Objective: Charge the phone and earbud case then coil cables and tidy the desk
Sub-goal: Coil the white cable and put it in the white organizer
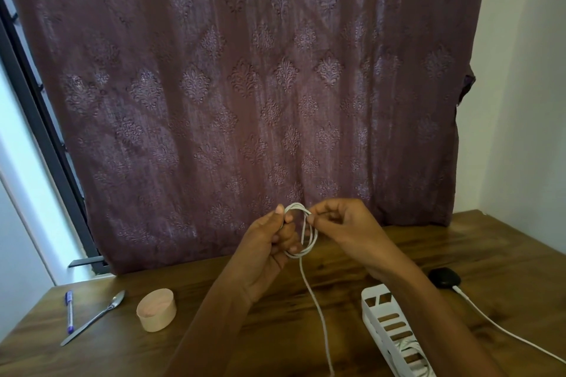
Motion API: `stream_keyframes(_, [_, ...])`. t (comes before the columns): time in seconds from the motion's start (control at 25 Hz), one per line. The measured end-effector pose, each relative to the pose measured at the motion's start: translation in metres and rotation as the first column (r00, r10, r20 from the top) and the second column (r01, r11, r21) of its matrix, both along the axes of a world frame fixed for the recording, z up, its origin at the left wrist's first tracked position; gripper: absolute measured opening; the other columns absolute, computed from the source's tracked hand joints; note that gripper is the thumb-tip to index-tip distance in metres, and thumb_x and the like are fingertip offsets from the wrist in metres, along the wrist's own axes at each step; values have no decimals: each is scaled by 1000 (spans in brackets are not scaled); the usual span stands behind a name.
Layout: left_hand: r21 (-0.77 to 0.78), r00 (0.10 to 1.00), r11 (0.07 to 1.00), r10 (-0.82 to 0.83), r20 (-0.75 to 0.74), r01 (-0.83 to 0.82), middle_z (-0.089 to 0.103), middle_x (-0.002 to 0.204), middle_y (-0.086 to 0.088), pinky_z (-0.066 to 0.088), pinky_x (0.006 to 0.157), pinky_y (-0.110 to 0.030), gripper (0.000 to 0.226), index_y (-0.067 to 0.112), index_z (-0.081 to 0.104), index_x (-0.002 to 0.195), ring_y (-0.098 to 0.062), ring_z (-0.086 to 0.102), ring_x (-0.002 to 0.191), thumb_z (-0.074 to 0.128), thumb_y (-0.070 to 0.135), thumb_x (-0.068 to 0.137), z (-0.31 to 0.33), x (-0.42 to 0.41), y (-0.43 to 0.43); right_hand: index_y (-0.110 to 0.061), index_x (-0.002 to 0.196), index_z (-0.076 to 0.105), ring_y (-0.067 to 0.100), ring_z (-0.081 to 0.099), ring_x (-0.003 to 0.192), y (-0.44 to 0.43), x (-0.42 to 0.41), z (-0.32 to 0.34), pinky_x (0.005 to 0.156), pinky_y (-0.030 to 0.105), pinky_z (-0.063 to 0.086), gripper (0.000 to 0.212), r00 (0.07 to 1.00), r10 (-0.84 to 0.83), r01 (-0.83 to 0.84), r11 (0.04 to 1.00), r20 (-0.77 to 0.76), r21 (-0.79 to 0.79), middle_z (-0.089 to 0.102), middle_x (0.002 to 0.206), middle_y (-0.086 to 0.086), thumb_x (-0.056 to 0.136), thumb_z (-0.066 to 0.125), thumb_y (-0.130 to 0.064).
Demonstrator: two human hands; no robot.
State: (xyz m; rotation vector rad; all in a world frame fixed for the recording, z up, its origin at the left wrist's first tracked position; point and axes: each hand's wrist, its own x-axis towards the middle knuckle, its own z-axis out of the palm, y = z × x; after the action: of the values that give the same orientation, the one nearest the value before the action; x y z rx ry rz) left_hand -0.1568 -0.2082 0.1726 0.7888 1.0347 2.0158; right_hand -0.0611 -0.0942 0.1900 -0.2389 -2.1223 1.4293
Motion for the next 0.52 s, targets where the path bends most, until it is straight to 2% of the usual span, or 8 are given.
stream_keyframes(0.12, [-46, 994, 996, 69, -90, -74, 29, 44, 11, 43, 49, -17, 35, 11, 48, 71, -2, 26, 37, 31, 25, 98, -5, -3, -2, -3, 102, 59, 15, 66, 67, -5, 1, -1, 65, 21, 54, 15, 999, 35, -41, 982, -37, -184, 69, 71, 8, 87, 58, -1])
stream_keyframes(0.24, [-69, 968, 982, 161, -191, -177, 30, 46, 11, 42, 61, -22, 36, 12, 50, 69, -1, 30, 40, 32, 26, 97, -12, -3, -1, -10, 101, 47, 9, 65, 58, -7, -2, -3, 59, 22, 53, 22, 997, 46, -70, 904, -66, -421, 69, 61, -1, 86, 57, 3])
stream_keyframes(0.32, [-52, 948, 971, 216, -232, -234, 34, 45, 12, 39, 63, -25, 38, 14, 54, 67, -1, 32, 41, 34, 28, 96, -16, 0, 0, -9, 94, 45, 13, 64, 55, -9, -5, -3, 54, 26, 55, 17, 992, 70, -119, 778, -104, -617, 66, 60, 3, 88, 51, 6])
stream_keyframes(0.4, [-42, 923, 960, 254, -288, -277, 38, 44, 12, 39, 62, -26, 41, 15, 56, 64, -1, 35, 43, 35, 35, 94, -19, 3, 2, -7, 85, 48, 15, 60, 54, -11, -6, -2, 53, 29, 57, 17, 980, 133, -198, 574, -149, -795, 61, 62, 8, 90, 43, 8])
stream_keyframes(0.44, [-41, 915, 956, 266, -305, -291, 38, 45, 12, 40, 61, -26, 40, 13, 54, 66, -2, 37, 44, 36, 39, 90, -21, 4, 2, -7, 80, 49, 15, 58, 54, -11, -5, -2, 54, 30, 56, 21, 973, 169, -223, 501, -159, -836, 59, 62, 8, 90, 40, 9])
stream_keyframes(0.52, [-38, 913, 955, 269, -306, -294, 37, 47, 11, 43, 61, -25, 41, 10, 56, 76, -2, 39, 47, 38, 45, 84, -23, 5, 1, -6, 78, 52, 15, 56, 57, -11, -4, -4, 57, 31, 56, 23, 966, 205, -234, 454, -155, -859, 59, 65, 8, 89, 38, 8])
